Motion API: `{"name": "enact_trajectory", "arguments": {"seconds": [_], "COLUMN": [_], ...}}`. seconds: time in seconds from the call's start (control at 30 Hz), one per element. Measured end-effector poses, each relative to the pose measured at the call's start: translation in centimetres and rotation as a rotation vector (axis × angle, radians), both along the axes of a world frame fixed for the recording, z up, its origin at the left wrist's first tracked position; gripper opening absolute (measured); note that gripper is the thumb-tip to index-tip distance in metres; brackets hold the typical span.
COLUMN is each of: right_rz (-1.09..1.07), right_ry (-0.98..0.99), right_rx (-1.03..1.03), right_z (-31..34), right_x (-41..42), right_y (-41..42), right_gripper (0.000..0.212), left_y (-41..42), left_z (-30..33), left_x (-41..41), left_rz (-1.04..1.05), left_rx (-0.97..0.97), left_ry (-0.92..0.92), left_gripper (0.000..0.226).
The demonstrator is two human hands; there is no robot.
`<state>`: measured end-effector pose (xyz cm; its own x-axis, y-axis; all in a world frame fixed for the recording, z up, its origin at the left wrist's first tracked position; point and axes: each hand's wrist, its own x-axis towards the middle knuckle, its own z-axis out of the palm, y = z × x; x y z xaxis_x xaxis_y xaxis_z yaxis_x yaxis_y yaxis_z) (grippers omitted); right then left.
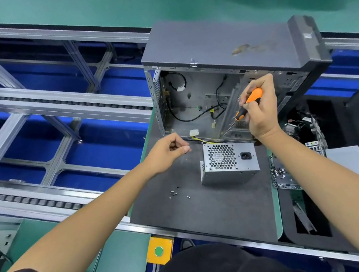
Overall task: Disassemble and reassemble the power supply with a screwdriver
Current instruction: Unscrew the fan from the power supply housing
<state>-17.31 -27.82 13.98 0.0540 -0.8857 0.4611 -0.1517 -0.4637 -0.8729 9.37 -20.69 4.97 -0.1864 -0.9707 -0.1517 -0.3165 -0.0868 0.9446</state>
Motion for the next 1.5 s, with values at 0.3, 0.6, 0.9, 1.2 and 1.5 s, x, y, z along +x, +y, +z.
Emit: {"name": "enact_trajectory", "arguments": {"seconds": [0.3,0.6,0.9,1.2,1.5], "right_rz": [0.061,0.128,0.145,0.132,0.239], "right_ry": [-0.069,-0.082,-0.023,0.044,0.306], "right_rx": [0.04,0.023,-0.004,-0.03,0.132], "right_z": [1.5,1.6,1.0,1.1,2.4], "right_x": [-0.2,0.3,0.1,-0.5,-2.5], "right_y": [0.6,0.7,0.0,0.0,0.1], "right_gripper": [0.041,0.042,0.04,0.04,0.015], "left_y": [-1.4,-1.1,-1.3,-2.3,-3.0], "left_z": [2.9,4.7,4.1,3.3,2.3], "left_x": [-5.0,-6.3,-6.5,-7.4,-8.9], "left_rz": [-0.097,-0.129,-0.153,-0.102,-0.198], "left_rx": [0.065,0.032,0.049,0.106,0.033], "left_ry": [0.141,0.109,0.159,0.197,0.082], "left_gripper": [0.016,0.014,0.01,0.008,0.018]}}
